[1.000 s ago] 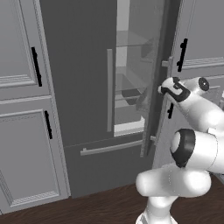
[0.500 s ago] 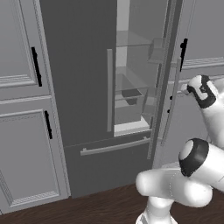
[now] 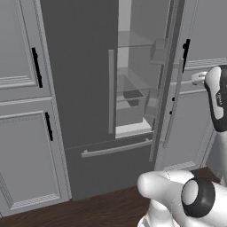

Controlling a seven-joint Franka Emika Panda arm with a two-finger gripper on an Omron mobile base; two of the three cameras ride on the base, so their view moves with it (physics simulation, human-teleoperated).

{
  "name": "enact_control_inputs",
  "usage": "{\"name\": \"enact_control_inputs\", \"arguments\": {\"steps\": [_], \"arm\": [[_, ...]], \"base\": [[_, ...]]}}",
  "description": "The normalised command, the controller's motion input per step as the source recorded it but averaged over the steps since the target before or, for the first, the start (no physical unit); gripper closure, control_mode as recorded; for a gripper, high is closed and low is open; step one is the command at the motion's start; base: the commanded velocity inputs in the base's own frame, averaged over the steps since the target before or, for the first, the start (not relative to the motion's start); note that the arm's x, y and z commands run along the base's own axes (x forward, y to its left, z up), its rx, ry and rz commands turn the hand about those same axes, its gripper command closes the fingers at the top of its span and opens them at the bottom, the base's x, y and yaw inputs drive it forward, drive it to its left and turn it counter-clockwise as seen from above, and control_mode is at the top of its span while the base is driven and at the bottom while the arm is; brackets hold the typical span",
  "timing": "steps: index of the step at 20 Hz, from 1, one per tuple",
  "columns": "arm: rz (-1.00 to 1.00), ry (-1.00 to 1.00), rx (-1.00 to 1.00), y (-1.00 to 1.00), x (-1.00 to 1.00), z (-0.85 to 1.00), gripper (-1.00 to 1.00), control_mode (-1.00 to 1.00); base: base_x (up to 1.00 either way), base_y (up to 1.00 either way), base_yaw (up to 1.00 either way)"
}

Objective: Grab a lemon wedge from the fridge and one ice cube from the ice bowl, and put them in the glass of lemonade.

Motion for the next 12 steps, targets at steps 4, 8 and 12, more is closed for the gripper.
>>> {"name": "enact_control_inputs", "arguments": {"steps": [4,8,12], "arm": [[0.14,0.09,-0.33,1.0,-0.29,0.59,-1.0,-1.0],[0.16,0.21,-0.46,1.0,0.27,0.04,-1.0,-1.0],[0.01,0.17,-0.6,0.66,0.9,-0.06,-1.0,-1.0]], "base": [[0.0,0.0,0.0],[0.0,0.0,0.0],[0.0,0.0,0.0]]}}
